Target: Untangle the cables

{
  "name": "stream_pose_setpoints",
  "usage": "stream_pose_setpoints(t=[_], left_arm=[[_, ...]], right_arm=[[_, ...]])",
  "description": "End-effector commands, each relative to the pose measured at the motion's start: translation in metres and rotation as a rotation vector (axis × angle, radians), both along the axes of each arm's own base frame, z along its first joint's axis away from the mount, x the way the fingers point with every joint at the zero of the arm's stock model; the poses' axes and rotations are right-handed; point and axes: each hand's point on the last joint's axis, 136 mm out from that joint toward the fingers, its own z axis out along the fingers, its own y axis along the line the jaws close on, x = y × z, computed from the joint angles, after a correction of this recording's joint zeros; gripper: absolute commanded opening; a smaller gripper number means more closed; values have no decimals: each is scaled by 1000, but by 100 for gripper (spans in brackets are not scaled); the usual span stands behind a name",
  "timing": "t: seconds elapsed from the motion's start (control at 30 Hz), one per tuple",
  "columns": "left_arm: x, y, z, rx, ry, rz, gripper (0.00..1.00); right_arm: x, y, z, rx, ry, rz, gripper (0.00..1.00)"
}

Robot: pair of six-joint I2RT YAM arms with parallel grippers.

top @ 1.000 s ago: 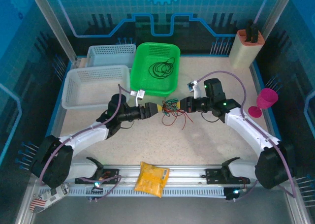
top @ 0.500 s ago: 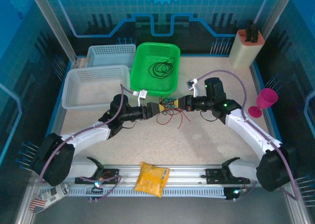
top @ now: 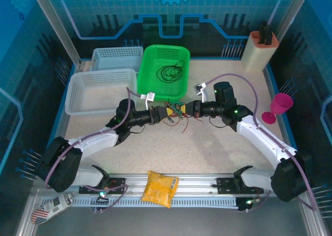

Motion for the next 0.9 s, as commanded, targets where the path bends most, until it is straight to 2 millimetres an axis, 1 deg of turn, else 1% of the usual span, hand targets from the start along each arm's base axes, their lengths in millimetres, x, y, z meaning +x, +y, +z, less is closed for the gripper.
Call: stream_pose_setpoints(t=[0.0, 0.03, 0.07, 0.1, 0.13, 0.2, 0.33, 0.43, 0.5, 0.57, 0.67, 0.73, 0.87], left_arm=[[-6, -2, 16, -29, -60, -23, 23], [-6, -2, 17, -30, -59, -18, 22], [-5, -1, 17, -30, -59, -10, 22], [-5, 0, 19, -32, -62, -6, 22], [-4, 0, 20, -33, -63, 0, 21], [-3, 1, 23, -34, -70, 13, 21], [-2, 1, 28, -30, -81, 10, 21], [-2, 0, 29, -24, -85, 4, 20], [-2, 0, 30, -21, -87, 2, 21], [-2, 0, 31, -19, -90, 2, 21], [-2, 0, 32, -18, -94, 2, 21], [-3, 0, 33, -17, -98, 2, 21], [-3, 0, 34, -15, -99, 5, 20]], right_arm=[[-4, 7, 17, 25, -45, 33, 21], [-6, 6, 19, 14, -54, 39, 28], [-8, 3, 20, -2, -67, 42, 38], [-9, -1, 21, -27, -82, 41, 45], [-13, -6, 22, -58, -104, 42, 49], [-20, -17, 23, -133, -150, 42, 51], [-40, -37, 22, -264, -253, 77, 48], [-53, -40, 24, -276, -264, 117, 44], [-59, -34, 27, -241, -246, 145, 42], [-61, -28, 29, -198, -216, 154, 38], [-60, -16, 33, -134, -180, 158, 33], [-59, -7, 32, -100, -142, 160, 30], [-56, 5, 24, -76, -65, 132, 29]])
